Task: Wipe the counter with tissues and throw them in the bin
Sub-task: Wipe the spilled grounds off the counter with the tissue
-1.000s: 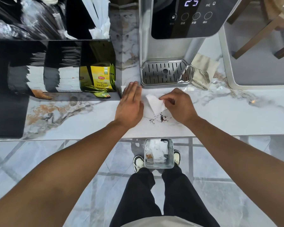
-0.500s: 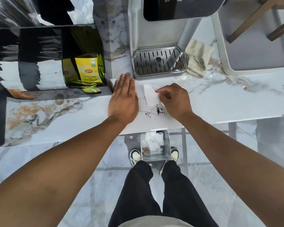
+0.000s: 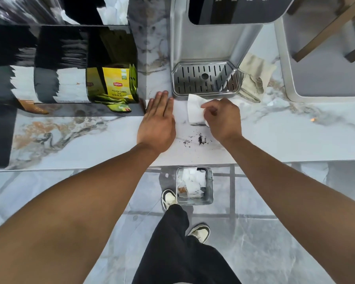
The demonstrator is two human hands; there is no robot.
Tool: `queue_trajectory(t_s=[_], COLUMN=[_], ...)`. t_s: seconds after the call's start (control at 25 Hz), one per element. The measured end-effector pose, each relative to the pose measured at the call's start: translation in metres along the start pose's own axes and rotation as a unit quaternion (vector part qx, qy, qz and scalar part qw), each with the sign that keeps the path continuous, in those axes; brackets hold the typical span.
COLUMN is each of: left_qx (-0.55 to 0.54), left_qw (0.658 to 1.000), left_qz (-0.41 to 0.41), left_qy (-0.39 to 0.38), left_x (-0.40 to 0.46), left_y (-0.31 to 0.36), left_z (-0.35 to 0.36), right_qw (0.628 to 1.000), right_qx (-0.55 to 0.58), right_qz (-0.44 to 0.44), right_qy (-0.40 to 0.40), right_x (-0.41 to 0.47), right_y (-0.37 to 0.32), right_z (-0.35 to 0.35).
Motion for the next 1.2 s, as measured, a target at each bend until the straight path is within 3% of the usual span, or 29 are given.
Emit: queue_trajectory(t_s=[0.2,0.36,0.44,0.6,0.8,0.92,1.08,1.2], left_qx=[-0.003,-0.01,-0.014,-0.016,-0.016,-0.015,-0.008,-0.005], left_qw=[1.0,1.0,1.0,1.0,1.0,1.0,1.0,1.0], left_qz=[0.004,0.001,0.003,0.007,0.017,0.008,0.011,0.01], left_qy=[0.0,0.006,0.009,0.013,0.0,0.006,-0.004,-0.011], left_x=[0.0,0.0,0.0,0.001,0.0,0.0,0.0,0.002], left_y=[0.002,0.002,0.001,0.001,0.0,0.001,0.0,-0.001], left_z=[-0.002,-0.003,-0.002,0.0,-0.003,-0.003,-0.001,0.001], right_qw=[0.998,0.991,0.99,0.997,0.979,0.965,0.966,0.944], right_qx=[0.014,0.121,0.118,0.051,0.037,0.03,0.039,0.021], right_qz=[-0.055,0.059,0.072,-0.038,-0.162,-0.18,-0.183,-0.239], right_qy=[-0.026,0.002,0.019,-0.04,-0.121,-0.187,-0.18,-0.226], right_x=[-0.04,-0.025,-0.011,-0.016,-0.043,-0.048,-0.025,-0.018], right_y=[0.01,0.008,0.003,-0.013,0.001,0.01,-0.003,-0.017], right_z=[0.001,-0.004,0.0,0.018,0.012,0.005,0.006,0.014])
Point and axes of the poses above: each hand's wrist, its own x-axis towards the middle knuckle, its own z-axis out of the palm, y = z × x, the point moved 1 cm from there along x, towards the middle knuckle, and after that the axes turned 5 degrees about -x, right-handed, at the moved point
